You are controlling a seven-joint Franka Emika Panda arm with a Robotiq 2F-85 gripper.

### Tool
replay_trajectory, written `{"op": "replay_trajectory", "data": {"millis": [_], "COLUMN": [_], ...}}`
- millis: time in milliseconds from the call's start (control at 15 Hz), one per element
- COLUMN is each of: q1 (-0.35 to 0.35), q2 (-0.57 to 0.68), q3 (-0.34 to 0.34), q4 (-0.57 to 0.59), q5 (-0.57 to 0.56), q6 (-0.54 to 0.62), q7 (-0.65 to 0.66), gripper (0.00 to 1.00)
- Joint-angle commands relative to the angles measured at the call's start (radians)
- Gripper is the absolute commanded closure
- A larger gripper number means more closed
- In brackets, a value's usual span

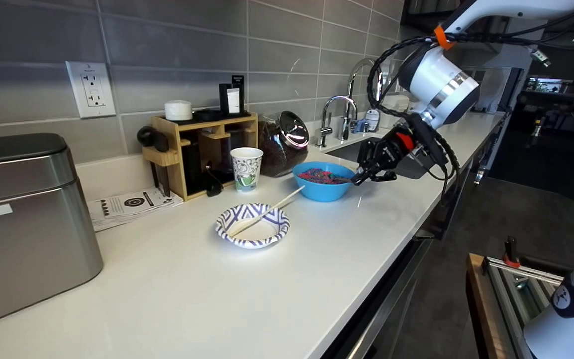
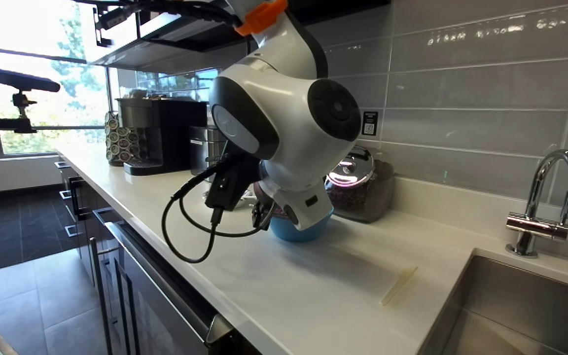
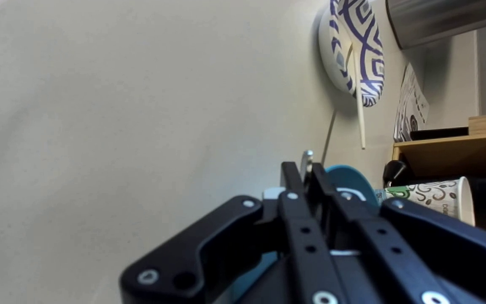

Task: Transfer a spoonful of contents from the blue bowl onto the plate

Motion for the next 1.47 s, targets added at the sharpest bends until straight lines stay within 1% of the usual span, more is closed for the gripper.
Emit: {"op": "replay_trajectory", "data": {"millis": [0, 467, 1067, 1400], "q1": [-0.014, -0.022, -0.034, -0.036], "q2": [0.013, -0.007, -0.090, -0.144], "q3": [0.009, 0.004, 0.004, 0.004], "q4": [0.010, 0.019, 0.010, 0.005], "q5": [0.011, -0.018, -0.170, -0.210], "q6": [-0.011, -0.064, -0.144, -0.150], "q7": [-0.007, 0.039, 0.099, 0.087], "gripper": [1.00, 1.00, 1.00, 1.00]}}
